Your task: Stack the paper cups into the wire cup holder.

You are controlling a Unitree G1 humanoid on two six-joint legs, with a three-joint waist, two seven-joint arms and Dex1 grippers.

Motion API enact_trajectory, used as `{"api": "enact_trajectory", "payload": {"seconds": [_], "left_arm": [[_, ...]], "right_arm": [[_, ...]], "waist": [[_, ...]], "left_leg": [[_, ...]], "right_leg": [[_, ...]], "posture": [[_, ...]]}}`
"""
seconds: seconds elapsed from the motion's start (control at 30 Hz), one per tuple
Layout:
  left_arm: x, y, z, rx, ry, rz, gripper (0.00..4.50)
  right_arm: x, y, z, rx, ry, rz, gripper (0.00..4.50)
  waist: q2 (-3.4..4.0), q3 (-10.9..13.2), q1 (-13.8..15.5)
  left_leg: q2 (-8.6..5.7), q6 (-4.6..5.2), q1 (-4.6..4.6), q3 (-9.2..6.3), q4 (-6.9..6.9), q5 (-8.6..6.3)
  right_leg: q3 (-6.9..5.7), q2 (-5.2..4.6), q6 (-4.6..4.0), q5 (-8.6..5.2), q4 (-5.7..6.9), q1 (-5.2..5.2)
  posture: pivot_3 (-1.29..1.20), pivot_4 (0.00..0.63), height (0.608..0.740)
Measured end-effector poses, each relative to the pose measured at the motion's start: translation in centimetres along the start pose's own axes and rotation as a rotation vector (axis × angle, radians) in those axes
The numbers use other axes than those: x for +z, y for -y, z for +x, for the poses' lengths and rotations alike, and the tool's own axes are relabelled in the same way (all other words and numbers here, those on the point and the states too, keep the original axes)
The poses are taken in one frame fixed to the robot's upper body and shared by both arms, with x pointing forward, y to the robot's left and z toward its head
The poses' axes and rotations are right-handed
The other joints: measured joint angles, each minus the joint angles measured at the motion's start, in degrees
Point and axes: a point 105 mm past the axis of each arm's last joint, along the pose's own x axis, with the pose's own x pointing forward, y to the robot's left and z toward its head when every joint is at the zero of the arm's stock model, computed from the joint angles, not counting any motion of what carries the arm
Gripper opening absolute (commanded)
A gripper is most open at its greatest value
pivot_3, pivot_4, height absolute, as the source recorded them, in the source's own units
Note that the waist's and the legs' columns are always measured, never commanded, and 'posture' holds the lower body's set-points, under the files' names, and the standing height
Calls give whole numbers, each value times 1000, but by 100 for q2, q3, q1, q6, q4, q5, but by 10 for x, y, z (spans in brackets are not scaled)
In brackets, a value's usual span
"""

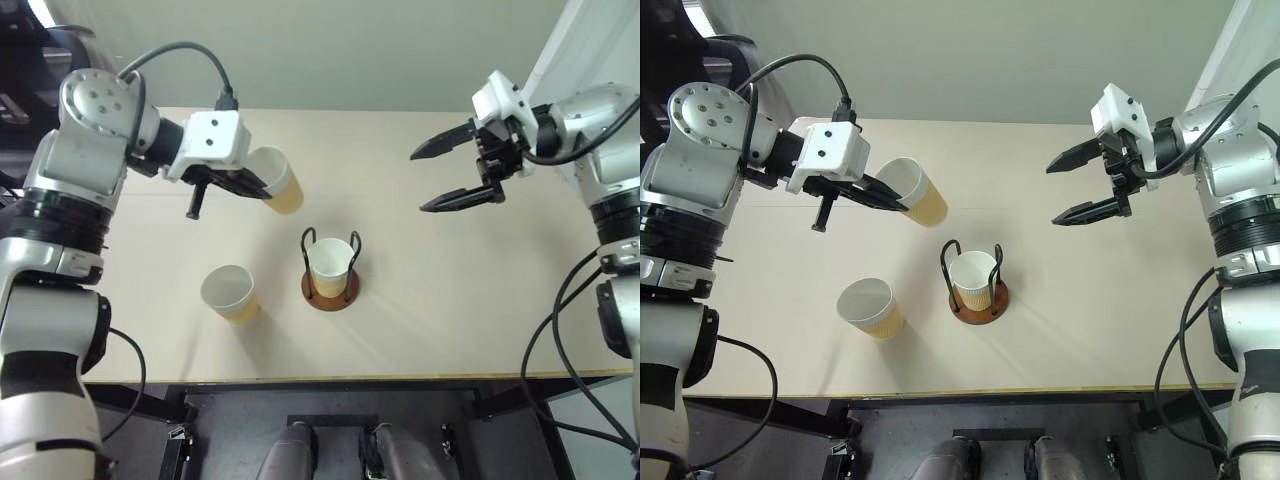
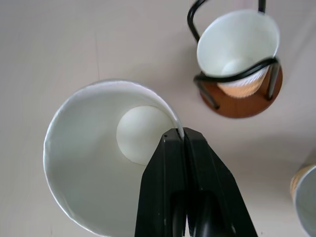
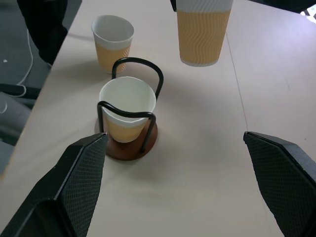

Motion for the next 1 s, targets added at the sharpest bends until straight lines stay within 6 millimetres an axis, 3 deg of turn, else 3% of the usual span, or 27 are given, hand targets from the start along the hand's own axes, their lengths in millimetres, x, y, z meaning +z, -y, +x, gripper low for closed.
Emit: {"api": "enact_trajectory", "payload": {"seconds": [0.17,0.3,1.0], "left_arm": [[34,-5,0,-29,73,65,8],[47,-3,2,-68,101,71,8],[66,15,7,-225,82,74,8]], "right_arm": [[3,-6,-13,8,-17,18,4500],[8,-15,-17,41,-26,24,4500],[14,-27,-17,99,0,58,4500]], "waist": [[0,0,0],[1,0,-12],[3,2,-24]], "left_leg": [[0,4,-3,2,1,1],[2,4,0,3,-2,1],[1,17,-8,4,0,5]], "right_leg": [[1,-1,1,0,-6,2],[0,1,3,-3,-5,3],[2,0,14,-16,-18,7]], "posture": [[0,150,740],[0,150,740],[0,150,740]]}}
